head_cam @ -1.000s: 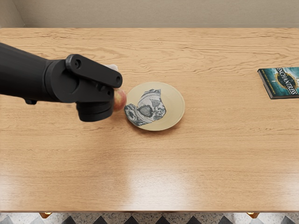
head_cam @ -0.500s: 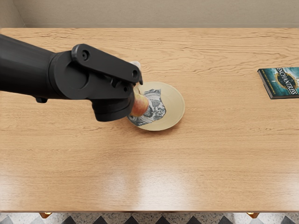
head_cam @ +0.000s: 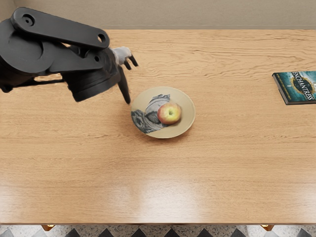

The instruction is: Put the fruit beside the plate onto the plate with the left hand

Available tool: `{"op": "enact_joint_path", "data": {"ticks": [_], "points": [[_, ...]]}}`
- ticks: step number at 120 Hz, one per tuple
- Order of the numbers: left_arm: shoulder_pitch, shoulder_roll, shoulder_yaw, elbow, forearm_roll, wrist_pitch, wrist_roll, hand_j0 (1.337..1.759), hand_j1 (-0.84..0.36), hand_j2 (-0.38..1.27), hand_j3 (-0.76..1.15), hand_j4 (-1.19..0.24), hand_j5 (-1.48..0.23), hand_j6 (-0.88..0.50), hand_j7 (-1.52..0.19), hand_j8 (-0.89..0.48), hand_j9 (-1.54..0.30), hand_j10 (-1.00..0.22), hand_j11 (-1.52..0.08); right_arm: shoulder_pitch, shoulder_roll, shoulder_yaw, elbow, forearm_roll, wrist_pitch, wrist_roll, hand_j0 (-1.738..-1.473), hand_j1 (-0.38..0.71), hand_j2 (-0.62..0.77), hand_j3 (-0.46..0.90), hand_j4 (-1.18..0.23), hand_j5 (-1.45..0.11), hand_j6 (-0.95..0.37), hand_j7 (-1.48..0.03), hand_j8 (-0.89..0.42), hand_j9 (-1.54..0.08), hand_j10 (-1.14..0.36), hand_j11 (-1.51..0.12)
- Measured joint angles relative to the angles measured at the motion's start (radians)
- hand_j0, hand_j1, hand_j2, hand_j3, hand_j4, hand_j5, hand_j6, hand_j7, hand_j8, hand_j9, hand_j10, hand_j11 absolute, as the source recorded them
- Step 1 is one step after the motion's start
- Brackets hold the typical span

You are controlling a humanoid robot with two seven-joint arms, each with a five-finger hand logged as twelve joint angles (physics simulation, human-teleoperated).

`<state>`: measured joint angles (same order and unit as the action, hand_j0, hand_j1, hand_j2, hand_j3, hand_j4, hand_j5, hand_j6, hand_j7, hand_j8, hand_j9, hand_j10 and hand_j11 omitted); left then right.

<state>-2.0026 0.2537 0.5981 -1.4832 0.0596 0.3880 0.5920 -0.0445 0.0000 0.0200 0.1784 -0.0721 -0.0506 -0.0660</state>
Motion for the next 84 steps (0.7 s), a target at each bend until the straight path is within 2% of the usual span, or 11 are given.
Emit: {"op": "enact_joint_path", "data": {"ticks": [12, 23, 33, 42, 55, 69, 84], "points": [[0.093, 0.156, -0.066, -0.002, 0.004, -0.114, -0.015, 1.658, 0.03, 0.08, 0.00, -0.26, -0.35, -0.26, -0.35, -0.27, -0.35, -0.27, -0.35, 0.000, 0.000, 0.000, 0.000, 0.000, 0.000, 0.000, -1.658, -0.32, -0.01, 0.00, -0.03, -0.03, -0.03, -0.03, -0.03, -0.03, -0.03, -0.03], [0.240, 0.375, -0.176, -0.002, 0.015, -0.285, -0.024, 1.658, 0.04, 0.07, 0.00, -0.26, -0.34, -0.25, -0.34, -0.26, -0.34, -0.26, -0.34, 0.000, 0.000, 0.000, 0.000, 0.000, 0.000, 0.000, -1.658, -0.32, -0.01, 0.00, -0.03, -0.03, -0.03, -0.03, -0.03, -0.03, -0.03, -0.03], [0.371, 0.524, -0.305, -0.001, 0.022, -0.460, -0.037, 1.658, 0.04, 0.06, 0.00, -0.25, -0.34, -0.25, -0.34, -0.26, -0.34, -0.26, -0.34, 0.000, 0.000, 0.000, 0.000, 0.000, 0.000, 0.000, -1.658, -0.32, -0.01, 0.00, -0.03, -0.03, -0.03, -0.03, -0.03, -0.03, -0.03, -0.03], [0.455, 0.630, -0.407, 0.001, 0.025, -0.607, -0.060, 1.658, 0.04, 0.06, 0.00, -0.25, -0.33, -0.25, -0.33, -0.26, -0.33, -0.26, -0.33, 0.000, 0.000, 0.000, 0.000, 0.000, 0.000, 0.000, -1.658, -0.32, -0.01, 0.00, -0.03, -0.03, -0.03, -0.03, -0.03, -0.03, -0.03, -0.03], [0.626, 0.734, -0.558, 0.014, 0.022, -0.816, -0.103, 1.658, 0.05, 0.05, 0.00, -0.25, -0.33, -0.25, -0.33, -0.25, -0.33, -0.25, -0.33, 0.000, 0.000, 0.000, 0.000, 0.000, 0.000, 0.000, -1.658, -0.32, -0.01, 0.00, -0.03, -0.03, -0.03, -0.03, -0.03, -0.03, -0.03, -0.03], [0.667, 0.800, -0.647, 0.068, -0.001, -0.940, -0.167, 1.658, 0.05, 0.05, 0.00, -0.25, -0.33, -0.25, -0.33, -0.25, -0.33, -0.25, -0.33, 0.000, 0.000, 0.000, 0.000, 0.000, 0.000, 0.000, -1.658, -0.32, -0.01, 0.00, -0.03, -0.03, -0.03, -0.03, -0.03, -0.03, -0.03, -0.03], [0.689, 0.802, -0.678, 0.141, -0.053, -0.982, -0.203, 1.658, 0.05, 0.05, 0.00, -0.25, -0.33, -0.25, -0.33, -0.25, -0.33, -0.25, -0.33, 0.000, 0.000, 0.000, 0.000, 0.000, 0.000, 0.000, -1.658, -0.32, -0.01, 0.00, -0.03, -0.03, -0.03, -0.03, -0.03, -0.03, -0.03, -0.03]]}}
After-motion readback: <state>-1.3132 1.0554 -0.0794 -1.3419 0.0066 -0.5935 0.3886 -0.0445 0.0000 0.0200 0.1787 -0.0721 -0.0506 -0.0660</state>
